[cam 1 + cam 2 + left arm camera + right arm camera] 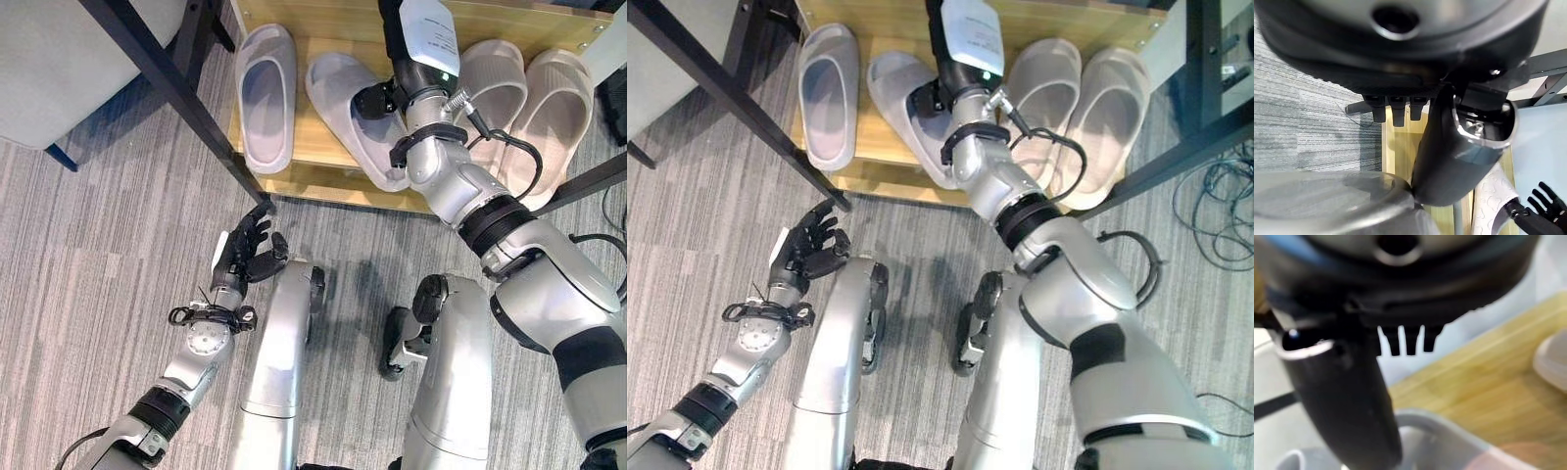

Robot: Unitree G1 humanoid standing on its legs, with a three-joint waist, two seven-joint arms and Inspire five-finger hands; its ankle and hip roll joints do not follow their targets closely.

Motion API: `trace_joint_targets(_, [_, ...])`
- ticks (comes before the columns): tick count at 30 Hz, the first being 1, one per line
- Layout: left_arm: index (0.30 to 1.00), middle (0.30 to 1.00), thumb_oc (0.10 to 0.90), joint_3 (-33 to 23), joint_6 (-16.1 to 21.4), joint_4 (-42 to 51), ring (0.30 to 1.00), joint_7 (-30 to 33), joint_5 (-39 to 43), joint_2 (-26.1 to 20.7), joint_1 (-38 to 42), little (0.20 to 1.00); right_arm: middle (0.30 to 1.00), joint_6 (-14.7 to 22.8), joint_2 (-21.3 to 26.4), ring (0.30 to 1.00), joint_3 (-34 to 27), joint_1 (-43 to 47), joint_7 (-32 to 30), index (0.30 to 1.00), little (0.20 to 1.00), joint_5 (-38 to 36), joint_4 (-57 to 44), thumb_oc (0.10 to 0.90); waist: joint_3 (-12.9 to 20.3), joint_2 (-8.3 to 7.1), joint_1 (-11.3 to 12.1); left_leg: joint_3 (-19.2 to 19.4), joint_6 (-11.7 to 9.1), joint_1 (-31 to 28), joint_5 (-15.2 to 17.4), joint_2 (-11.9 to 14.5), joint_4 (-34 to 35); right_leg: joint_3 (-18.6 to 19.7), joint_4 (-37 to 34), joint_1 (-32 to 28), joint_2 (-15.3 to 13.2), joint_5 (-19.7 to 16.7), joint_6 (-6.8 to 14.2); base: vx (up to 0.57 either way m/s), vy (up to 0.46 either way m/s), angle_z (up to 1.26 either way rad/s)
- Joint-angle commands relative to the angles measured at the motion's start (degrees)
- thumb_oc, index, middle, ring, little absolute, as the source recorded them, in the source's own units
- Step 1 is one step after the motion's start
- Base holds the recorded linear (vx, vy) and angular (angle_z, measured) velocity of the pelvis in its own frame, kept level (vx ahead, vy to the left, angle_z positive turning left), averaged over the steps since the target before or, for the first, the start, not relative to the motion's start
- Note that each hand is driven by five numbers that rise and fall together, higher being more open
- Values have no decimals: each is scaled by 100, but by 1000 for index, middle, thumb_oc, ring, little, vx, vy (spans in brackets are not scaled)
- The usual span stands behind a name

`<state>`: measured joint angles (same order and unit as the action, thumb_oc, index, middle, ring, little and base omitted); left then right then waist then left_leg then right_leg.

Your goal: Arrange the slippers neatly on the shoe rack.

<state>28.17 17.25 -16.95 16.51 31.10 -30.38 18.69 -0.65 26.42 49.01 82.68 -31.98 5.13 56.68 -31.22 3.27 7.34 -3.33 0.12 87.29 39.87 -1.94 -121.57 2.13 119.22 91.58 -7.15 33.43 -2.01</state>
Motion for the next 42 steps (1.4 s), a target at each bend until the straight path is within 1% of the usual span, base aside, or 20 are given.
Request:
trace_joint_targets(1, [900, 900, 800, 603, 15, 95, 900, -188, -123, -66, -507, 900, 900, 238, 48, 900, -66, 1262, -529, 900, 900, -46, -89, 800, 143, -152, 304, 42, -112, 266, 136, -133, 160, 179, 813, -163, -191, 612, -415, -5, -41, 4])
trace_joint_targets(4, [900, 900, 800, 688, 50, 135, 900, -224, -73, -89, -463, 900, 900, 179, 124, 900, 188, 1453, -494, 900, 900, 44, 316, 800, 143, -187, 356, 63, -134, 266, 128, -137, 207, 243, 844, -163, -221, 620, -429, -5, -30, 14])
trace_joint_targets(6, [900, 900, 800, 729, 48, 158, 900, -226, -78, -92, -451, 900, 900, 196, 162, 900, 202, 1474, -527, 900, 900, 3, 386, 800, 143, -197, 367, 64, -139, 266, 125, -138, 226, 260, 846, -163, -231, 620, -441, 3, -9, 12])
trace_joint_targets(11, [900, 900, 800, 762, 32, 127, 900, -250, -99, -56, -434, 900, 900, 260, 258, 900, 255, 1459, -515, 900, 900, -12, 237, 800, 143, -228, 366, 69, -145, 266, 119, -133, 241, 292, 841, -163, -246, 608, -448, 0, 0, 0])
trace_joint_targets(17, [900, 900, 800, 694, 29, 156, 900, -232, -88, -78, -493, 900, 900, 342, 327, 900, 286, 1340, -381, 900, 900, -97, -93, 800, 143, -235, 325, 56, -155, 266, 146, -104, 185, 287, 868, -163, -226, 612, -445, 0, 0, 0])
trace_joint_targets(22, [900, 900, 800, 508, -40, 162, 900, -237, -116, -172, -680, 900, 900, 433, 635, 900, 380, 1236, -152, 900, 900, -144, -852, 800, 143, -255, 217, 30, -167, 266, 163, -73, 110, 262, 899, -163, -211, 653, -459, 5, 18, -1])
trace_joint_targets(28, [900, 900, 800, 346, -80, 226, 900, -262, -171, -282, -898, 900, 900, 465, 953, 900, 371, 1037, -30, 900, 900, -28, -1391, 800, 143, -233, 135, 17, -164, 266, 149, -58, 84, 236, 899, -163, -208, 667, -460, -1, 15, -2])
trace_joint_targets(30, [900, 900, 800, 335, -76, 243, 900, -276, -169, -309, -924, 900, 900, 439, 938, 900, 401, 1005, 11, 900, 900, 30, -1321, 800, 143, -222, 127, 14, -169, 266, 147, -54, 84, 237, 902, -163, -204, 674, -456, 0, 0, 0])
trace_joint_targets(36, [900, 900, 800, 355, -69, 250, 900, -272, -174, -329, -900, 900, 900, 422, 684, 900, 494, 1010, 68, 900, 900, 71, -813, 800, 143, -160, 142, 7, -179, 266, 114, -50, 117, 206, 895, -163, -196, 691, -460, -10, 6, -7])
trace_joint_targets(42, [900, 900, 800, 335, -29, 249, 900, -276, -130, -353, -872, 900, 900, 447, 485, 900, 756, 1077, 215, 900, 900, 81, -294, 800, 143, -200, 175, 30, -221, 266, 71, -50, 182, 241, 896, -163, -222, 655, -462, -10, -9, 1])
